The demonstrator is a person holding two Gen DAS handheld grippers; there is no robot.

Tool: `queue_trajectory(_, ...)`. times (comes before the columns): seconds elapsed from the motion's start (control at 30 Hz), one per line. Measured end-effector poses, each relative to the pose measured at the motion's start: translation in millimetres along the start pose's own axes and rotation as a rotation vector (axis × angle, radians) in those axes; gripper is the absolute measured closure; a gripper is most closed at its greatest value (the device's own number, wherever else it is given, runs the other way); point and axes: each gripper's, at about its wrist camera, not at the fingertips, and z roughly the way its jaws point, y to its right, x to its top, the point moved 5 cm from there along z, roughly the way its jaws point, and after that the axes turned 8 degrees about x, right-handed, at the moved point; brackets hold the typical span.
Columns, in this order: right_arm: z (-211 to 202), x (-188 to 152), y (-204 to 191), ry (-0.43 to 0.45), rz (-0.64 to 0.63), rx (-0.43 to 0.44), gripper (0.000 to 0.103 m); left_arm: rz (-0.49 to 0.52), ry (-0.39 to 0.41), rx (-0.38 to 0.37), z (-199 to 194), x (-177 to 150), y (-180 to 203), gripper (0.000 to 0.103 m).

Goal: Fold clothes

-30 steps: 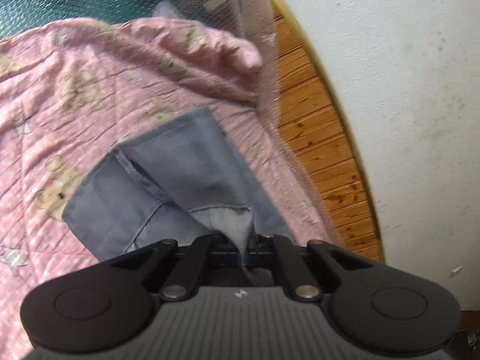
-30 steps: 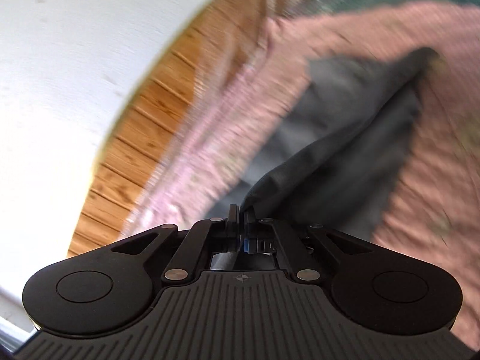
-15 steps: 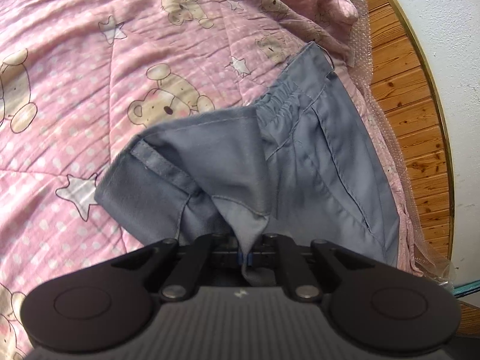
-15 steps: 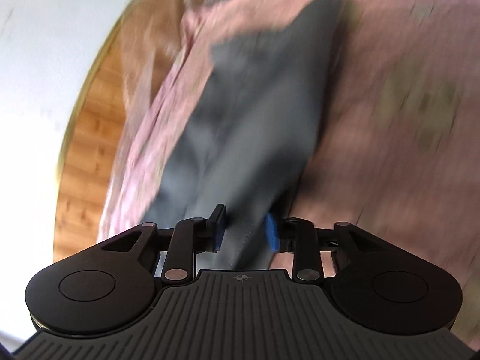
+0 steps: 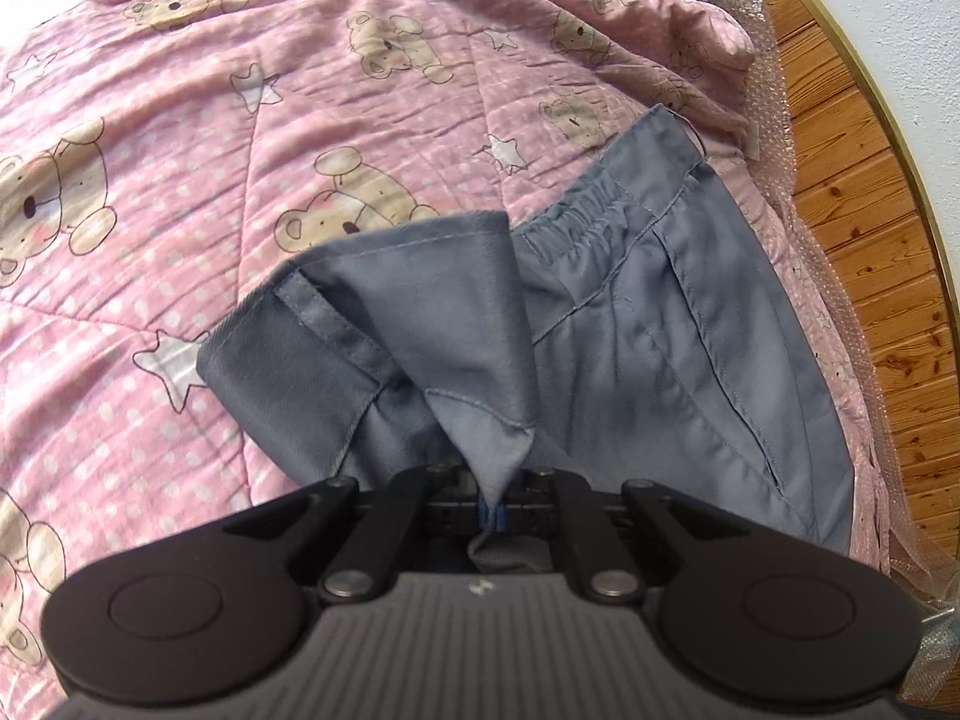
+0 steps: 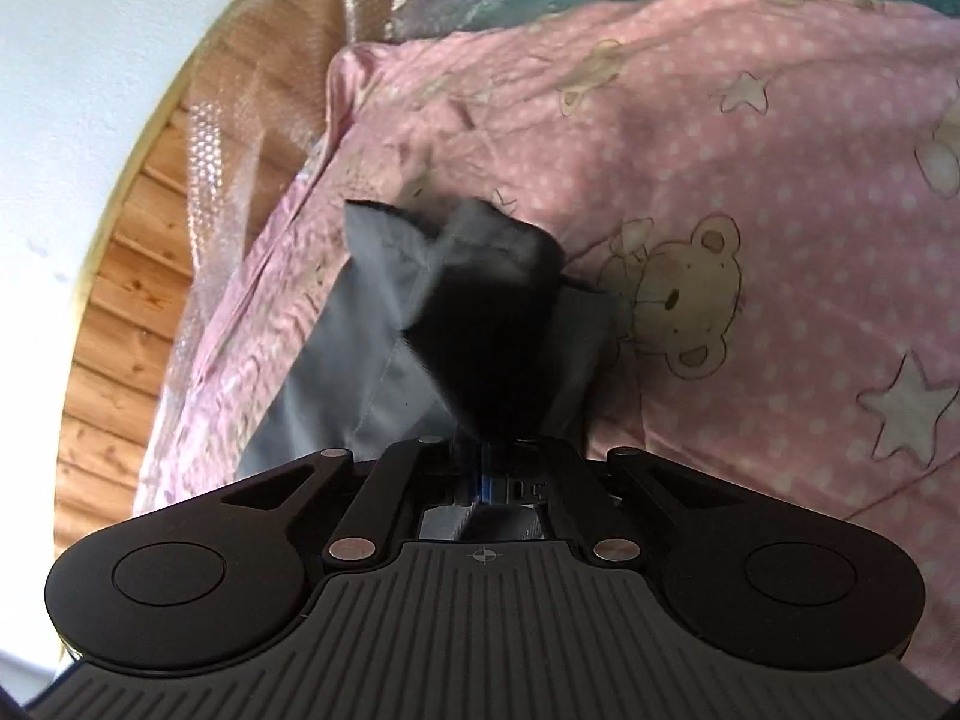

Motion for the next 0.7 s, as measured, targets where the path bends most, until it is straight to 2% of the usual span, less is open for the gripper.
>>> queue_trajectory(0.03,-6.3,1.4,2.9,0.018,0.015,0.010,0.097,-0.003,-0.001,0.009,0.0,0.2,0.9,0.097)
queue_trajectory(0.07,-14.8,3.0,6.4,0.044,0.033,0.019,0.084,-0.005,-0.001,0.016,-0.2,0.0,1.6,0.097)
queue_trajectory(0.1,-24.1,1.6,9.6,0.066,0.056,0.028,0.078,-0.010,0.002,0.023,-0.3,-0.5,2.2,0.097)
queue_trajectory(0.17,-43.4,-4.3,15.8,0.105,0.105,0.045,0.071,-0.022,0.010,0.034,-0.3,-1.6,3.1,0.097)
queue_trajectory(0.27,-45.5,-21.2,20.5,0.040,0.118,0.069,0.058,-0.042,0.024,0.043,-0.3,-3.7,3.6,0.097)
queue_trajectory(0.33,-34.6,-25.5,18.2,0.021,0.079,0.076,0.060,-0.048,0.031,0.049,-0.5,-4.8,4.5,0.097)
queue_trajectory(0.43,-15.9,-13.2,12.7,0.024,0.097,0.108,0.064,-0.041,0.033,0.062,-1.0,-4.6,6.6,0.097)
queue_trajectory(0.47,-9.9,-7.7,8.5,0.015,0.102,0.117,0.087,-0.040,0.030,0.065,-1.1,-4.2,7.0,0.097)
queue_trajectory(0.5,-3.8,-2.1,4.2,0.007,0.108,0.125,0.099,-0.037,0.026,0.069,-1.5,-3.6,7.8,0.097)
queue_trajectory(0.57,-14.0,8.7,-12.2,0.037,0.070,0.108,0.102,-0.025,0.023,0.084,-3.8,-1.8,10.0,0.096)
queue_trajectory(0.63,-44.4,15.0,-23.8,0.098,0.063,0.065,0.103,-0.016,0.037,0.096,-6.8,-1.3,9.4,0.095)
queue_trajectory(0.7,-59.7,11.9,-15.3,0.098,0.059,-0.018,0.103,-0.024,0.044,0.088,-7.5,-1.6,6.1,0.094)
